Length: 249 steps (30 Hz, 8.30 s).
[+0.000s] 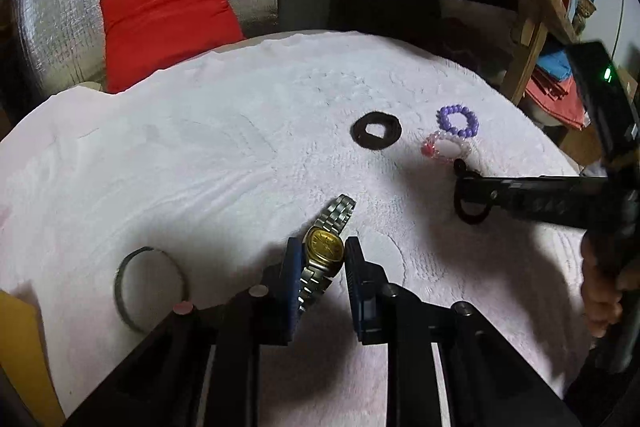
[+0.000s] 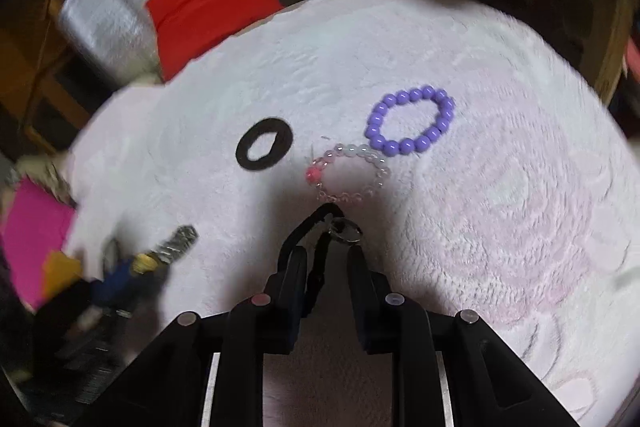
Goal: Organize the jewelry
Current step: 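Carry the gold watch into the box with the left tool while the right carries the keyring, then open both tools in the box and move them back over the table, then grasp the pink crystal bracelet with the right tool while the left tool approaches the silver bangle, then close the left tool on the silver bangle while the right tool lifts the pink bracelet, then carry the silver bangle with the left tool over the orange box while the right carries the pink bracelet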
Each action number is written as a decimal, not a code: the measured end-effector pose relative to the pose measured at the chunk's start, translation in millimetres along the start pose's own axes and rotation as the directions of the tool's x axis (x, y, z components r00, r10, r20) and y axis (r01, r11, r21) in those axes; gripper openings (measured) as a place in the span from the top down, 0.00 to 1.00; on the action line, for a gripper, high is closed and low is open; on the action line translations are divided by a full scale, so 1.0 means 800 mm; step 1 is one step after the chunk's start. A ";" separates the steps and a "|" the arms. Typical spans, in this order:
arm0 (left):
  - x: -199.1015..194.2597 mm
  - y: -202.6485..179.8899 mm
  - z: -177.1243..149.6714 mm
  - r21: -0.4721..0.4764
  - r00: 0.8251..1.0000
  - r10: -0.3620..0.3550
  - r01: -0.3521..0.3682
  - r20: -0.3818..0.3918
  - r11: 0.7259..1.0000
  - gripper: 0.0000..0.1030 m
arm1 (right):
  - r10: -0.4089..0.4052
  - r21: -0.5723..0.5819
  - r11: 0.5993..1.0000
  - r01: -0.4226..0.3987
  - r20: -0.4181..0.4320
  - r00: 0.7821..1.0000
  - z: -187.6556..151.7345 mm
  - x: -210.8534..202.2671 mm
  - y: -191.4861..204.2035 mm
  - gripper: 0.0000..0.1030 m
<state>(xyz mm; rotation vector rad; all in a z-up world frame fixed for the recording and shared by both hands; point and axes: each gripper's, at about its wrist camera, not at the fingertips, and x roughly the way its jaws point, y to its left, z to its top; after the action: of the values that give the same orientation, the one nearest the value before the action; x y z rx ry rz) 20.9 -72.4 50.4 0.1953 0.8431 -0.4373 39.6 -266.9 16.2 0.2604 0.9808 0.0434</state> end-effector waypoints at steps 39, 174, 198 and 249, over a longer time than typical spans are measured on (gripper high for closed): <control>-0.296 0.281 -0.210 -0.500 0.922 0.387 -0.325 0.021 0.803 0.78 | 0.513 -0.453 0.721 -0.524 -0.159 0.843 -0.112 -0.050 0.489 0.92; 0.008 0.123 -0.049 -0.376 0.964 0.260 -0.262 -0.058 0.889 0.40 | 0.167 -0.022 0.986 -0.167 -0.003 0.986 -0.006 -0.026 0.039 0.92; -0.111 0.084 -0.066 -0.358 0.907 0.416 -0.369 0.060 0.858 0.39 | 0.328 -0.081 0.942 -0.326 0.010 0.945 -0.027 -0.060 0.111 0.92; -0.285 0.108 -0.137 -0.458 0.742 0.665 -0.566 0.077 0.685 0.39 | 0.502 -0.267 0.834 -0.483 0.004 0.865 -0.102 -0.117 0.276 0.91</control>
<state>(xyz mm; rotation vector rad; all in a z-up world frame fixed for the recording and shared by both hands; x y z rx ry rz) -148.1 109.1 151.0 0.0287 0.5603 0.3687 -62.0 -51.1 102.5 0.2682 0.8010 0.6308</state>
